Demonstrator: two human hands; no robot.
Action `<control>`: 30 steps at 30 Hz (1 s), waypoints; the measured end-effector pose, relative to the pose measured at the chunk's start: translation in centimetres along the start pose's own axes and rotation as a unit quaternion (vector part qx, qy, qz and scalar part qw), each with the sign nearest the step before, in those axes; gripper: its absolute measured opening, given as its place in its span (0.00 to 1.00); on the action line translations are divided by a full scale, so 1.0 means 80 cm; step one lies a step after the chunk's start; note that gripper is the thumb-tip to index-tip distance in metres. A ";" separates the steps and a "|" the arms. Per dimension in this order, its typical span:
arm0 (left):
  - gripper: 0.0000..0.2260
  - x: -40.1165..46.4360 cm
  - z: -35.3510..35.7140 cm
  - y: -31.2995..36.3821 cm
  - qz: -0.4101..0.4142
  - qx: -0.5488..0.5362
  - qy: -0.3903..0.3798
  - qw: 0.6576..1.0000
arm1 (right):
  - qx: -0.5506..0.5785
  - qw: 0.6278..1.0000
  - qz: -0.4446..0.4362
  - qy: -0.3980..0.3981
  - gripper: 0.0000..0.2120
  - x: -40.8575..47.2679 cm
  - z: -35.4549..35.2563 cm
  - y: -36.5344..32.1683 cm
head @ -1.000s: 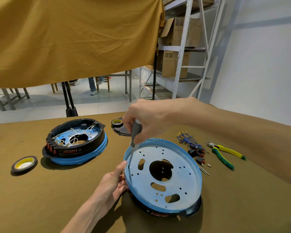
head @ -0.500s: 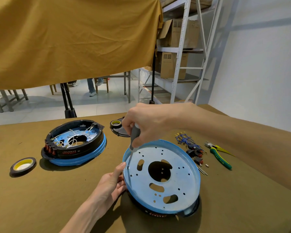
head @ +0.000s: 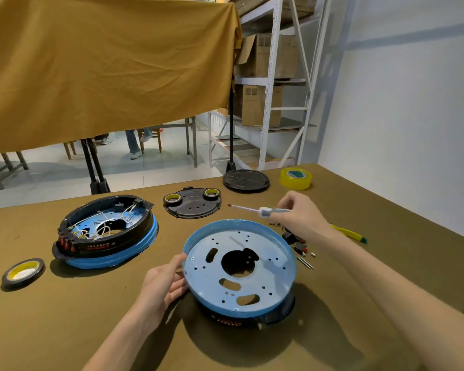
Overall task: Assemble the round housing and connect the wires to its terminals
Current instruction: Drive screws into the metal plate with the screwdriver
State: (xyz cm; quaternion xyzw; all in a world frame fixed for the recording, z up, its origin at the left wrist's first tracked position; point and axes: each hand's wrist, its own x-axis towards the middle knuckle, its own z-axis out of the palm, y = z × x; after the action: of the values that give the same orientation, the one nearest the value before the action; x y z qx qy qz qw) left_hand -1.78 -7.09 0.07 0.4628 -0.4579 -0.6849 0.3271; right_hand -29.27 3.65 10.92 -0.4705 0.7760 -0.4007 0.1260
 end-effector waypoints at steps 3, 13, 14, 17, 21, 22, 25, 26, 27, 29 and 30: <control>0.06 0.003 0.009 -0.004 0.037 0.076 0.003 0.996 | 0.062 0.991 0.083 0.083 0.15 -0.010 0.017 0.067; 0.12 0.035 0.024 -0.009 0.110 0.162 0.115 0.974 | -0.078 0.993 0.066 0.054 0.10 -0.041 0.070 0.153; 0.12 0.037 0.021 -0.008 0.115 0.161 0.122 0.973 | -0.105 0.991 0.058 0.054 0.08 -0.039 0.071 0.154; 0.10 0.041 0.014 -0.006 0.126 0.175 0.121 0.969 | -0.160 0.981 0.043 0.103 0.08 -0.032 0.061 0.157; 0.06 0.039 0.010 -0.013 0.129 0.185 0.108 0.968 | -0.231 0.967 0.058 0.085 0.07 -0.025 0.042 0.167; 0.05 0.036 0.010 -0.015 0.128 0.184 0.100 0.969 | -0.236 0.968 0.064 0.062 0.07 -0.025 0.041 0.168; 0.07 0.027 0.008 -0.018 0.106 0.182 0.063 0.976 | -0.222 0.971 0.092 0.006 0.05 -0.017 0.030 0.168; 0.08 0.024 0.008 -0.017 0.098 0.183 0.056 0.977 | -0.212 0.972 0.103 -0.013 0.03 -0.012 0.025 0.166; 0.09 0.023 0.007 -0.015 0.092 0.182 0.054 0.978 | -0.207 0.972 0.108 -0.026 0.02 -0.009 0.020 0.165; 0.11 0.023 0.008 -0.013 0.088 0.173 0.057 0.979 | -0.212 0.971 0.105 -0.021 0.04 -0.004 0.013 0.165; 0.12 0.024 0.009 -0.013 0.088 0.169 0.060 0.980 | -0.215 0.971 0.105 -0.016 0.05 -0.004 0.012 0.166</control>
State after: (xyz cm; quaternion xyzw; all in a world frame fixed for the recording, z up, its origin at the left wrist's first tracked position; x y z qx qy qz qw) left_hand -3.17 -8.12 -1.40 0.5093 -0.5858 -0.5371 0.3301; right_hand -36.93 6.56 0.42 -0.4083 0.8871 -0.2015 0.0757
